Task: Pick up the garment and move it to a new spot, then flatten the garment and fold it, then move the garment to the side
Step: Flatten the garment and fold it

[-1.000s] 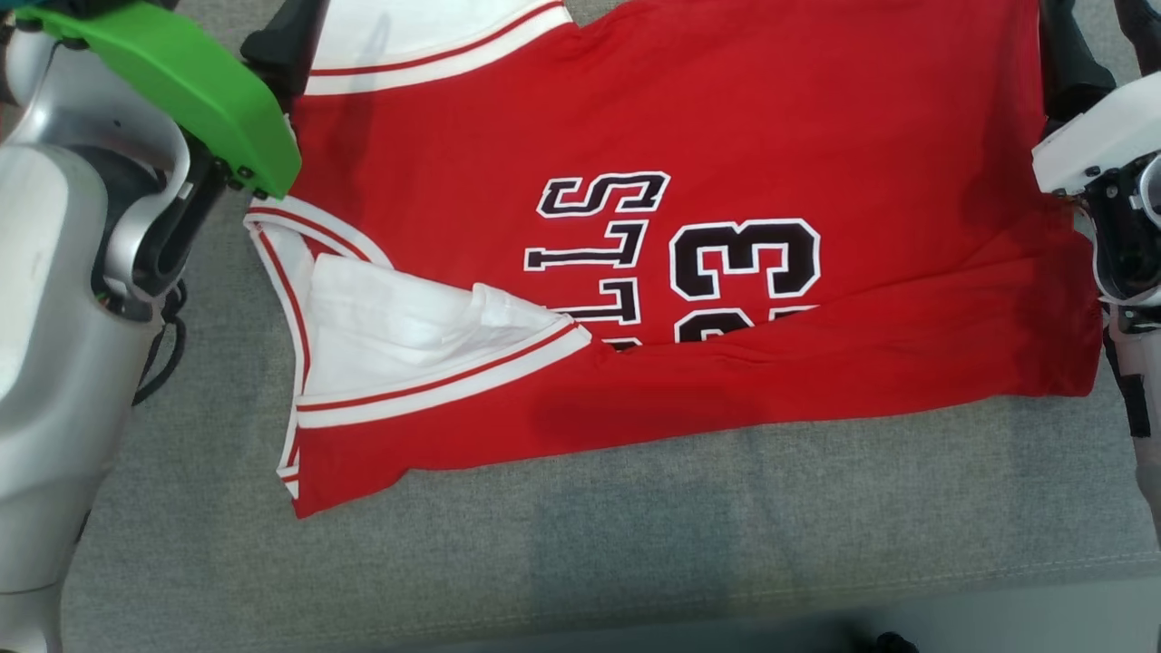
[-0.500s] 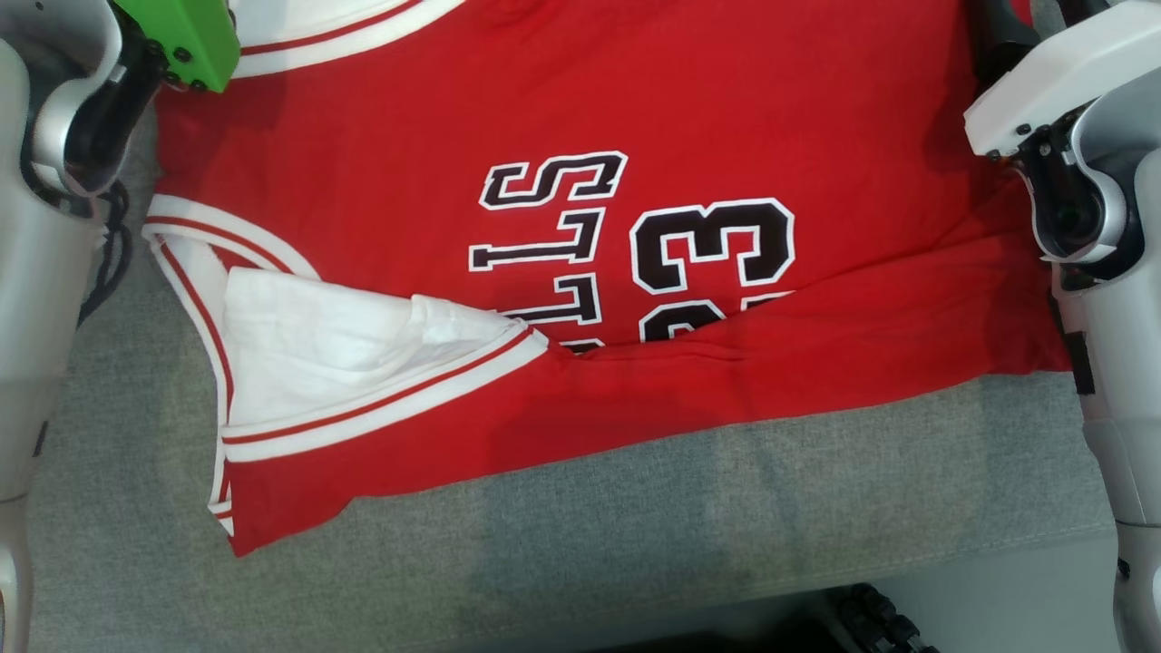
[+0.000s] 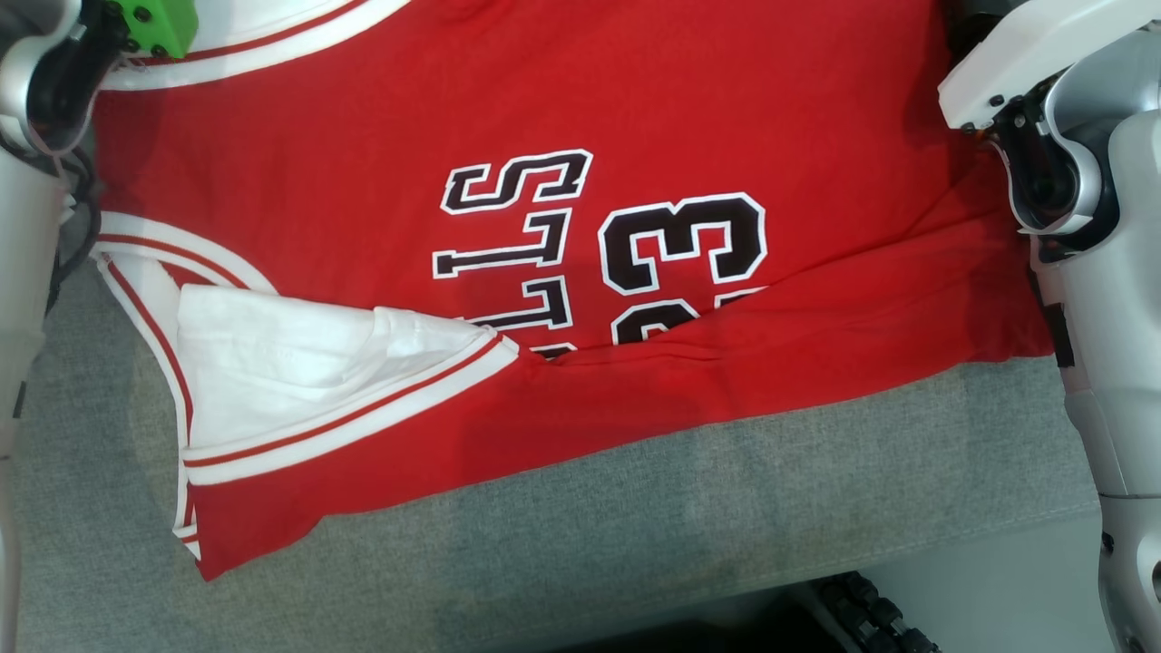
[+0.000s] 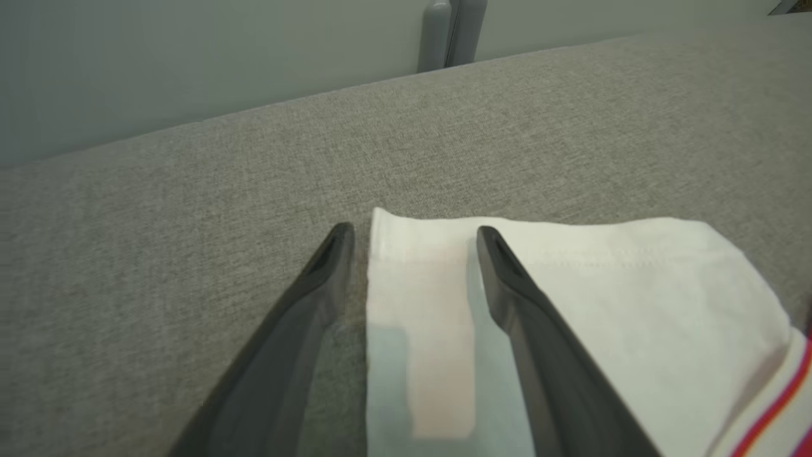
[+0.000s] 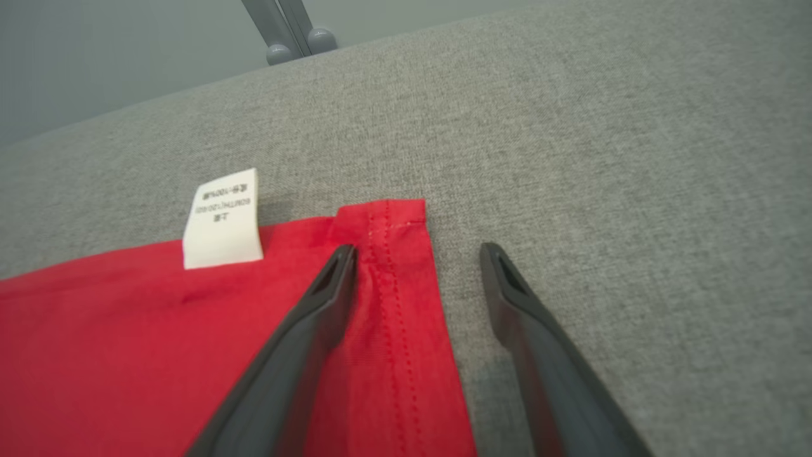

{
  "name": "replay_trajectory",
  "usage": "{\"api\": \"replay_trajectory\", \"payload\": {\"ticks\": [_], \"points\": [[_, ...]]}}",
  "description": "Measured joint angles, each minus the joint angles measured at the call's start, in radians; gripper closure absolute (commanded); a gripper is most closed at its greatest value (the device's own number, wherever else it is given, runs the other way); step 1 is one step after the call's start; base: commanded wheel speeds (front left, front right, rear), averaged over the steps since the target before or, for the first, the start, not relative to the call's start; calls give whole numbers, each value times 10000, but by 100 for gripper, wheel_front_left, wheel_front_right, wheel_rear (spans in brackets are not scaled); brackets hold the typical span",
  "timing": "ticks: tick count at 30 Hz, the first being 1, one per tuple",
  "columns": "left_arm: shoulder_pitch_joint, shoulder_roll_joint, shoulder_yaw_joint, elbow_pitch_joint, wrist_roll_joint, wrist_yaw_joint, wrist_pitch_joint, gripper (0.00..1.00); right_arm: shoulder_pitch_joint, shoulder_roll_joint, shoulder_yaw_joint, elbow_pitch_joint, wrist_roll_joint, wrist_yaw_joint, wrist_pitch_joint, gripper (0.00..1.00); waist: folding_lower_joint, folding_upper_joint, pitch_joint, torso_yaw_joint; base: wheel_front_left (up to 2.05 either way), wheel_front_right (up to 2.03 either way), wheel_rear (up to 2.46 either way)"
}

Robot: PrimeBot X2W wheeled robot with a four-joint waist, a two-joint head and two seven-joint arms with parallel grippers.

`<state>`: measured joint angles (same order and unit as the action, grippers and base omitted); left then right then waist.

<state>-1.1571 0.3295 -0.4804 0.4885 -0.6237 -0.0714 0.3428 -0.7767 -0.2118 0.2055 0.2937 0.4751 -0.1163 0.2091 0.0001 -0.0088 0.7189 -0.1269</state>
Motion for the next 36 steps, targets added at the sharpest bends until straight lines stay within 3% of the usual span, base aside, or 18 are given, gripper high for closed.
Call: {"api": "replay_trajectory", "payload": {"ticks": [2, 3, 4, 5, 6, 7, 8, 9, 10, 13, 14, 15, 36], "points": [[-125, 2, 0, 199, -2, -19, 58, 0, -60, 48, 38, 73, -8, 0, 0, 0, 0, 0, 15, -19, 0, 0, 0], [-161, 6, 0, 242, -2, -69, 56, 9, -119, 75, 56, 121, -8, 0, 0, 0, 0, 0, 24, -28, 0, 0, 0], [-199, 4, -8, 288, -4, -81, 58, 33, -177, 104, 75, 155, -8, 0, 2, 0, 0, 0, 31, -36, 0, 0, 0], [-237, 4, -12, 360, -8, -90, 88, 50, -211, 128, 82, 196, -8, 0, 4, 0, 0, 0, 37, -42, 0, 0, 0], [-280, 4, -15, 447, -23, -94, 98, 58, -238, 146, 86, 242, -8, 0, 4, 0, 0, 0, 43, -47, 0, 0, 0], [-319, 4, -19, 506, -42, -125, 98, 78, -267, 148, 102, 282, -8, 2, 13, 0, 0, 0, 46, -50, 0, 0, 0], [-339, 4, -21, 552, -46, -153, 109, 83, -321, 155, 119, 334, -8, 2, 23, 1, 0, 0, 49, -51, 0, 0, 0], [-351, 0, -25, 596, -65, -169, 136, 100, -370, 157, 128, 378, -8, 2, 31, 14, 0, 0, 50, -50, 0, 0, 0], [-362, -6, -27, 658, -79, -174, 142, 100, -395, 159, 130, 418, -8, 6, 31, 23, 0, 0, 51, -49, 0, 0, 0], [-432, -21, -42, 849, -236, -232, 174, 100, -471, 163, 151, 558, -6, 19, 36, 68, 0, 0, 46, -42, 0, 0, 0], [-460, -31, -42, 874, -265, -253, 174, 100, -523, 173, 169, 604, -6, 42, 44, 88, 0, 0, 44, -39, 0, 0, 0], [-490, -42, -42, 903, -291, -255, 173, 100, -568, 201, 199, 631, -4, 48, 44, 100, 0, 0, 41, -36, 0, 0, 0], [-636, -625, -21, 1164, -1221, -537, -1070, 100, -463, 226, 81, 1597, 42, 479, -968, 100, 0, 0, -586, 256, 0, 0, 0]]}}
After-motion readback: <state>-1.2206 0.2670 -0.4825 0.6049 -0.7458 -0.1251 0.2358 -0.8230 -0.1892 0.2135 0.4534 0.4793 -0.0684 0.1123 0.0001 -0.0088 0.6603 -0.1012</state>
